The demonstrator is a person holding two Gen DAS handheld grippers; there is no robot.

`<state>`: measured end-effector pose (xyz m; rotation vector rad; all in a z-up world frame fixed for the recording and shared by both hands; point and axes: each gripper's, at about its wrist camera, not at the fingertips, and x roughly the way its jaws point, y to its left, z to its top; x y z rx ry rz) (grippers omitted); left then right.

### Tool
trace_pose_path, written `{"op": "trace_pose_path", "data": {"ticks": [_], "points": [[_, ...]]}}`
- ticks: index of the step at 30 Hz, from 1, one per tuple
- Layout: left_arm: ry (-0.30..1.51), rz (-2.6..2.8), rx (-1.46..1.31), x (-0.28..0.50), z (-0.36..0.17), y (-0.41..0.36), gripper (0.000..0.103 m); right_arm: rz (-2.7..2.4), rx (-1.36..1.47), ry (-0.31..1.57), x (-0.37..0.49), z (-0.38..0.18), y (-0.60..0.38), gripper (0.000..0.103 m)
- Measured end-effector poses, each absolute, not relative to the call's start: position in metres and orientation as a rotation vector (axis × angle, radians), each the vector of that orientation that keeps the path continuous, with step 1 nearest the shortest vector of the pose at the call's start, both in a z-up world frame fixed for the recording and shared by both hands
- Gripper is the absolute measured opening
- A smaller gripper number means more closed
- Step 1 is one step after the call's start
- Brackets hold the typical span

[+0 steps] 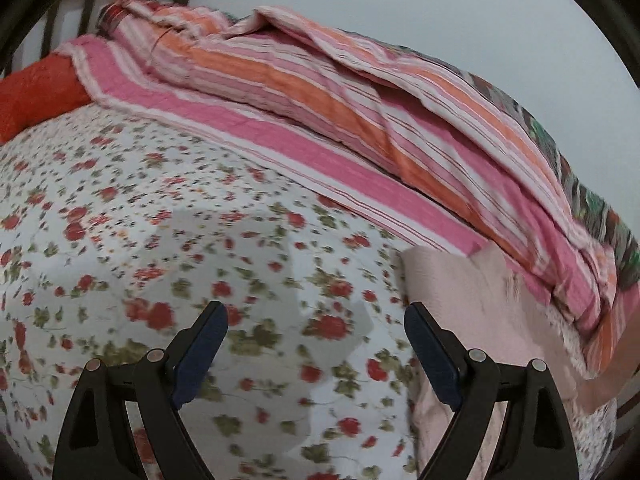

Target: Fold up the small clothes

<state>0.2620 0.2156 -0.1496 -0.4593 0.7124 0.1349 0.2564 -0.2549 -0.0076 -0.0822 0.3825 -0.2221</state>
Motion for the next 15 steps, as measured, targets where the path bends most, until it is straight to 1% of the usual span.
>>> {"op": "trace_pose_path", "data": {"ticks": [3,6,9,13,14,15], "points": [[0.719,0.141,-0.503,0.26,-0.151,0.227,0.089,-0.138,-0.172,0.374,0.275,-0.012,-0.179,0.005],[0.719,0.128,-0.522,0.256,-0.152,0.23,0.089,-0.018,-0.21,0.41,0.293,-0.03,-0.111,0.005],[0.721,0.126,-0.506,0.256,-0.152,0.231,0.089,0.132,-0.213,0.52,0.312,-0.071,-0.05,0.005],[0.726,0.127,-0.496,0.257,-0.153,0.233,0.089,0.216,-0.245,0.672,0.331,-0.136,-0.006,0.006],[0.728,0.126,-0.501,0.257,-0.154,0.233,0.089,0.233,-0.248,0.702,0.333,-0.148,0.002,0.008],[0.73,0.12,-0.508,0.257,-0.154,0.234,0.089,0.263,-0.25,0.739,0.336,-0.16,0.007,0.012]]}}
